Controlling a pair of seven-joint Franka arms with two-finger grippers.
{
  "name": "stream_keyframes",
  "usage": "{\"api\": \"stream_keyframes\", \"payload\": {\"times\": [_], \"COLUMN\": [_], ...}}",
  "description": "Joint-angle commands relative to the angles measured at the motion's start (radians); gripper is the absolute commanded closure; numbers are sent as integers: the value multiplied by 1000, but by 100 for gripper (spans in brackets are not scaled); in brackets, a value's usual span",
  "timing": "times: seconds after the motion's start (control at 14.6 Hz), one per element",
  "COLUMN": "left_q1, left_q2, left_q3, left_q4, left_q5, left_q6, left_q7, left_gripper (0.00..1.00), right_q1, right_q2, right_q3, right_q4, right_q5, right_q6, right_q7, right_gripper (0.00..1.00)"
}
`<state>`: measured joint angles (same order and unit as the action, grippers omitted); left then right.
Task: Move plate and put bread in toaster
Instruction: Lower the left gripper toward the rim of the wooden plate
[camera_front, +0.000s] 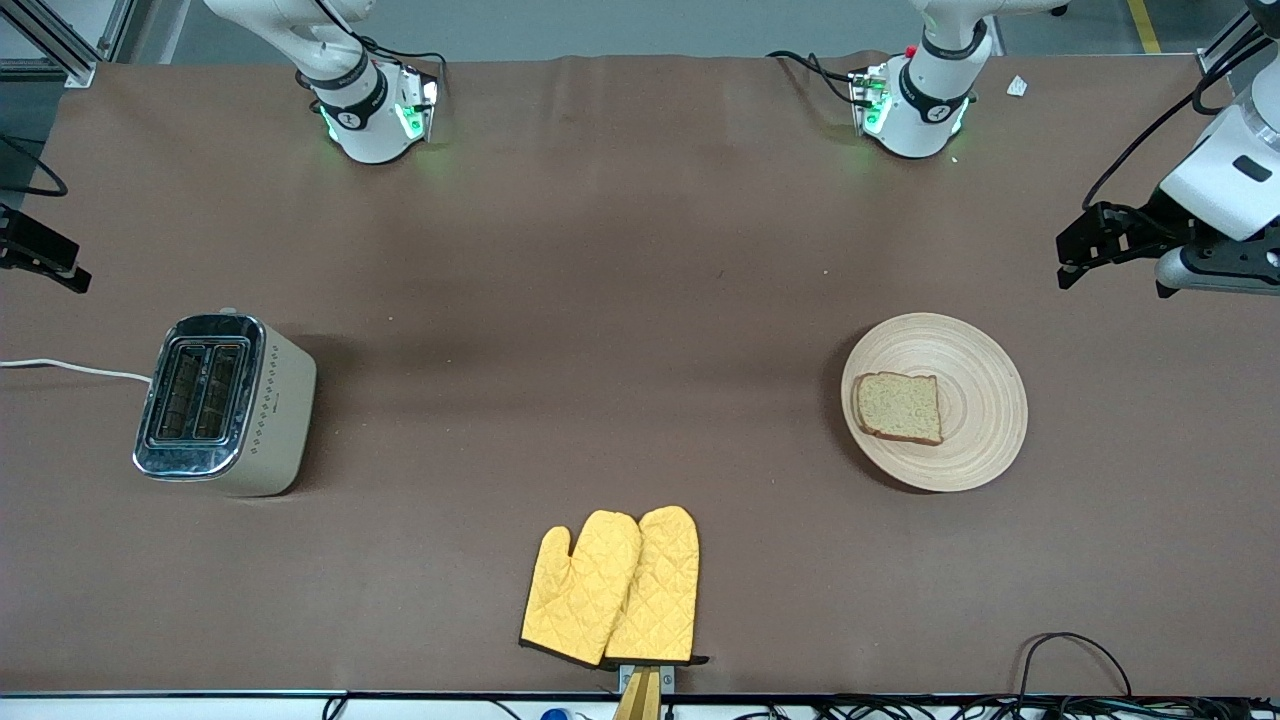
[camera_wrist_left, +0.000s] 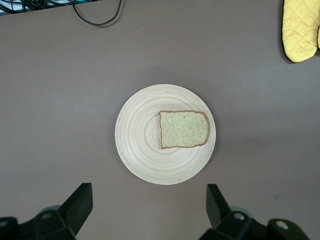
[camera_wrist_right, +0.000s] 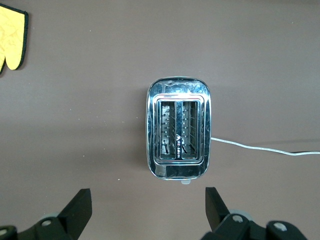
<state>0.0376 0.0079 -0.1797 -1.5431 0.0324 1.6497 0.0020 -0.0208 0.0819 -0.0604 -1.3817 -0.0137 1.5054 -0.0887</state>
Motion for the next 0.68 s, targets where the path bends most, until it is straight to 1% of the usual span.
{"api": "stream_keyframes", "payload": {"times": [0.0,0.14,0.34,0.41,0.48,0.55,0.61], "left_q1": [2,-1,18,21,37,79,135], "left_q2": [1,6,12,21,30,59,87], "left_q3": [0,0,2,3,3,3,3], "left_q4": [26,41,28,20,20,26,29], "left_q5": [-2,-5,-16,-14,-14,-22,-67], "left_q6": [-24,-25,-31,-54,-65,-65,-62], "left_q7": [32,21,29,41,67,111,165], "left_gripper": [0,0,0,0,0,0,0], "right_q1": [8,8,7,7,7,7,7], "right_q2": [1,1,2,1,1,1,1], "right_q3": [2,2,1,1,1,1,1], "right_q4": [12,12,12,12,12,12,12], "right_q5": [4,6,4,6,4,4,4], "right_q6": [-11,-11,-11,-11,-11,-11,-11], "right_q7": [-5,-3,-8,-8,-6,-8,-8], "right_gripper": [0,0,0,0,0,0,0]}}
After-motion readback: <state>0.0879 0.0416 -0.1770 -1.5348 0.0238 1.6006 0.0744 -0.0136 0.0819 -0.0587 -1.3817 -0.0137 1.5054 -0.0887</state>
